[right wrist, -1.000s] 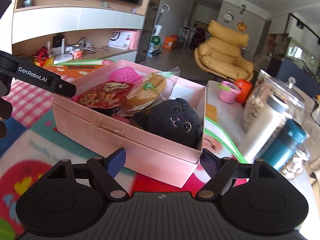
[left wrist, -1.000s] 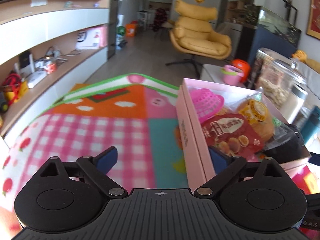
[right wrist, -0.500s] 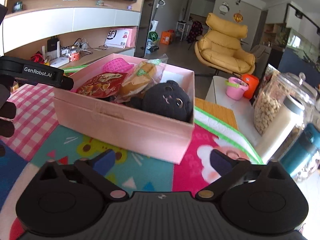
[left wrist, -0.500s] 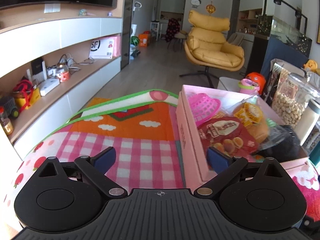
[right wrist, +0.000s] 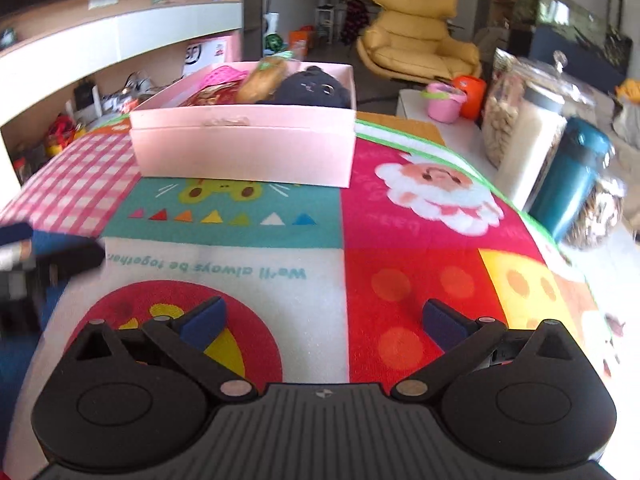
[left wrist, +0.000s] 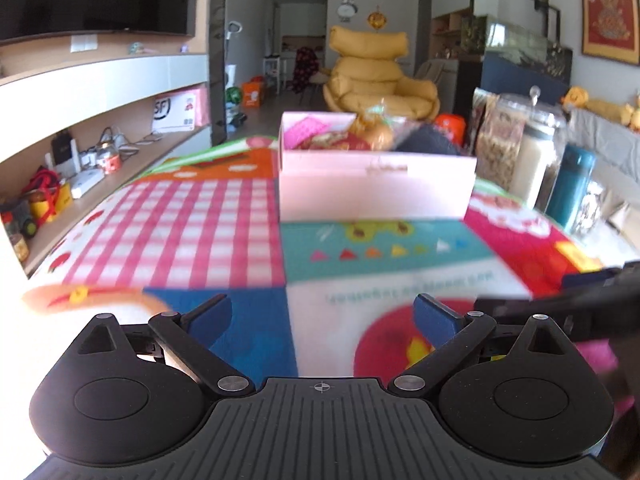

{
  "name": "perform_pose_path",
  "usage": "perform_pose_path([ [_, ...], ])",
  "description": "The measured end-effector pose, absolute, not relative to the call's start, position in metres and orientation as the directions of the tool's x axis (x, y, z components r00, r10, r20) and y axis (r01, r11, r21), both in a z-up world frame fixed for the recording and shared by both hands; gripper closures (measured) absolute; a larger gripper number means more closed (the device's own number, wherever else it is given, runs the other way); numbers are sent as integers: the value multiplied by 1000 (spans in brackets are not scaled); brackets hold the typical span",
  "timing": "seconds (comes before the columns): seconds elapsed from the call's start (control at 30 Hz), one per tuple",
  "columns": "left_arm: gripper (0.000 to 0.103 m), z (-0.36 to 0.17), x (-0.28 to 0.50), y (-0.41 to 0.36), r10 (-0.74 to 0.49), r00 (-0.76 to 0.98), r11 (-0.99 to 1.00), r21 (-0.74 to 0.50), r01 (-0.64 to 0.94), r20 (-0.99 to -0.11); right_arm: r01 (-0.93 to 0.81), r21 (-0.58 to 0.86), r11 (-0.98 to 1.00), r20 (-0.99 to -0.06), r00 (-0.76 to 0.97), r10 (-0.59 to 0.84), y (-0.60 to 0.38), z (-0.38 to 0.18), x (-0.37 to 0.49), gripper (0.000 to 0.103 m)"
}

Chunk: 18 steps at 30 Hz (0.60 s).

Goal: Organize objects

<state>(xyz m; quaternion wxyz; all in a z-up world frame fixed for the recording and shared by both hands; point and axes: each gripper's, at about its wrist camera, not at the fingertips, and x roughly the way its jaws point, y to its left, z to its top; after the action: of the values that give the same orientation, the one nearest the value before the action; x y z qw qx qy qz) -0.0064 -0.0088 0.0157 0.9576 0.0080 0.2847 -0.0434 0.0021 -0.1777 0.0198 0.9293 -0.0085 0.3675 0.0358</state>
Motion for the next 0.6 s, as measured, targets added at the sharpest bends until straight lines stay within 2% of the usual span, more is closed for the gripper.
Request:
perform_pose_path([
  [0.1, 3, 11, -7, -11, -16, 828, 998, 45, 49, -560, -86, 0, 996, -657, 751, 65, -177, 16, -2, 0],
  [0.17, 3, 8, -2, -8, 4, 814, 999, 38, 22, -581, -98, -23, 995, -636, 769, 61, -175, 15, -8, 0],
  [0.27, 2, 4, 4, -2, 15, 793, 1000, 12, -10, -609, -135, -153, 979, -580, 814, 22, -161, 15, -15, 0],
  [0.33, 2, 3, 4, -3, 19, 792, 1000, 15, -13, -610, -135, -187, 973, -563, 826, 7, -157, 15, -17, 0],
  [0.5, 2, 2, 3, -4, 24, 793, 1000, 18, -17, -609, -140, 32, 990, -618, 776, 129, -188, 14, -5, 0],
  [0.6, 2, 3, 3, -6, 30, 794, 1000, 19, -23, -607, -137, -17, 990, -614, 783, 98, -180, 13, -9, 0],
])
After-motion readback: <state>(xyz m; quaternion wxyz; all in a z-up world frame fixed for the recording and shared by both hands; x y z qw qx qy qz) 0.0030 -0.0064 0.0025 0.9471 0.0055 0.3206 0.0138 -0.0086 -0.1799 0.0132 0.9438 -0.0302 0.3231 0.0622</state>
